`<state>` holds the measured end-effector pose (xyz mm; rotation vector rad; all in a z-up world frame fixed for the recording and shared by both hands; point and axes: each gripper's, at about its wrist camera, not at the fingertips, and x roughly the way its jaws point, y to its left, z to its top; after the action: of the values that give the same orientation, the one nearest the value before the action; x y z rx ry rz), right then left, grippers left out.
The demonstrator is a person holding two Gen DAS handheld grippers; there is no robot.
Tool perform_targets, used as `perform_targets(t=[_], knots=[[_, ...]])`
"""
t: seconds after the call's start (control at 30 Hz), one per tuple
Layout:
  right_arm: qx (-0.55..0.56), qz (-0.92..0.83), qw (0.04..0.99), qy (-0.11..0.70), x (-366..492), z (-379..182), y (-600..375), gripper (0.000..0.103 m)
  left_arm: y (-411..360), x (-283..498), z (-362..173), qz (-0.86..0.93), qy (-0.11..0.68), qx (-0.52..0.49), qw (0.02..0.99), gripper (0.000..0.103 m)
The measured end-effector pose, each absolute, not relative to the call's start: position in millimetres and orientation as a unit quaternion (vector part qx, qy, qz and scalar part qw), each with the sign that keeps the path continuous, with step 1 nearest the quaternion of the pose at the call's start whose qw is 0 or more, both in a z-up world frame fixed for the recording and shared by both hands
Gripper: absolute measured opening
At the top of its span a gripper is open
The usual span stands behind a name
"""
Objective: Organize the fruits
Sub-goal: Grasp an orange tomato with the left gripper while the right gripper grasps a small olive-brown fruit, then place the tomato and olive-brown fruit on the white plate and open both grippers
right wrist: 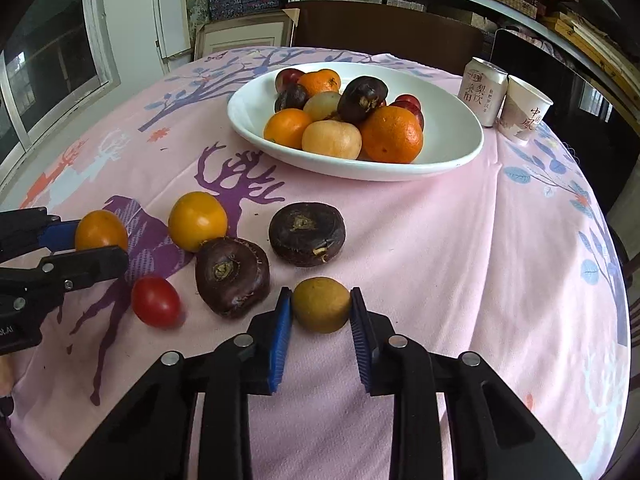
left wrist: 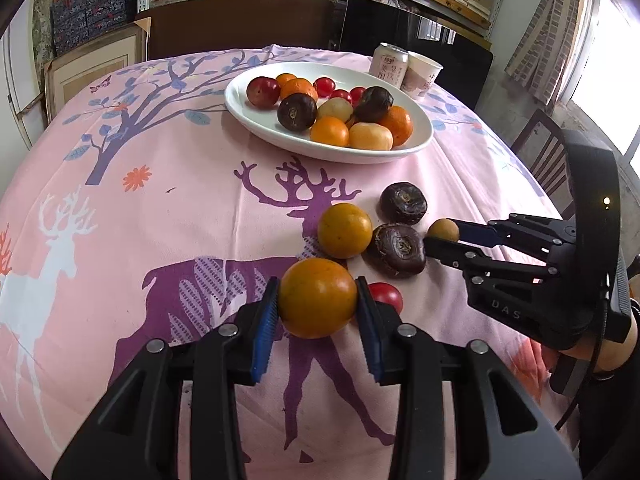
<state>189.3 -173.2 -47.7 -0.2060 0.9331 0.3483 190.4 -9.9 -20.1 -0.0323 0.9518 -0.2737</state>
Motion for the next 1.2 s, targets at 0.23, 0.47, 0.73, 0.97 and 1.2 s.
perform_targets(t=[0.23, 0.47, 0.73, 0.97, 1.2], knots=[[-0.052, 0.153, 0.907, 0.388, 169.8, -7.2, -202.9, 0.029, -9.1, 191.0, -6.1, -0.127, 0.437, -0.006, 0.89, 0.036], [-0.026, 0.129, 0.951, 0.281, 179.5, 45.0, -211.4, 0.029, -8.9, 223.4, 29.1, -0.12, 0.398, -0.01, 0.91, 0.036], [-0.05, 0.167, 0.934, 0.313, 234.4, 25.6, -161.7, 0.029, -12.7, 301.8, 23.1, -0.1, 0.413, -0.051, 0.904, 0.036], [-0.076, 0.172, 0.919, 0.347, 265.5, -4.4, -137.7, 0.029, -9.2, 346.5, -0.1, -0.092, 0.438, -0.079, 0.891, 0.036], [-0.074, 0.172, 0.926, 0.329, 261.9, -5.7, -139.5, 0.058, -5.7, 346.0, 3.6, -0.064, 0.412, -0.079, 0.906, 0.085]])
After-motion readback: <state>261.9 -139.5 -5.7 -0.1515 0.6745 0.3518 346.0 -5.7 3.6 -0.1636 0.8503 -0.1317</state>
